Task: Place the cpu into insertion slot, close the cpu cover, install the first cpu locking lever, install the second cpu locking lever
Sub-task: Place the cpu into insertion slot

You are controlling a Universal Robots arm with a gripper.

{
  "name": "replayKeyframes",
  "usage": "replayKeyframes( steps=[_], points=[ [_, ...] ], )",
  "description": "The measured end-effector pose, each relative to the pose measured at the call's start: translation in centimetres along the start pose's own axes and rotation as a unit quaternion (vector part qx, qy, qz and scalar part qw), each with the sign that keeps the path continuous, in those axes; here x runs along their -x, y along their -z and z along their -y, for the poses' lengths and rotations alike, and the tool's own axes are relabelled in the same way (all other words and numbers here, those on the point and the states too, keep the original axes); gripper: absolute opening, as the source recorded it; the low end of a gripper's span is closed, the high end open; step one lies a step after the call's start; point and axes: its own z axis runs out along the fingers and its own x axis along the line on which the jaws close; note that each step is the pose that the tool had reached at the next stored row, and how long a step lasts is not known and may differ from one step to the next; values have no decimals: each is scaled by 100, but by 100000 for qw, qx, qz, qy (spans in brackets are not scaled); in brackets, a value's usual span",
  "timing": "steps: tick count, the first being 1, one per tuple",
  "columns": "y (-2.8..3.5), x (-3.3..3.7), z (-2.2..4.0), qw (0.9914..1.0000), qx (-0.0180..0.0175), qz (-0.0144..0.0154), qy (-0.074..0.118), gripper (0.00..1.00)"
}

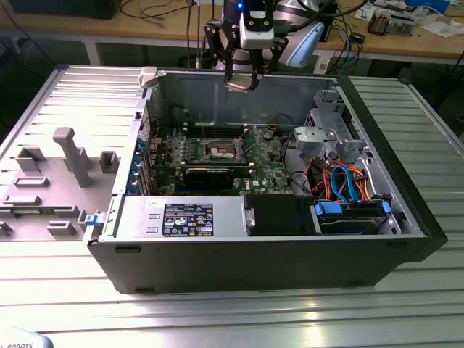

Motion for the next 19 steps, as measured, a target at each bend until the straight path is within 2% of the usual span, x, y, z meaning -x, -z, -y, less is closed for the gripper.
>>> replayKeyframes(
  steps=[19],
  points=[
    [-14,0,1,99948,58,285,-3209,54]
  ],
)
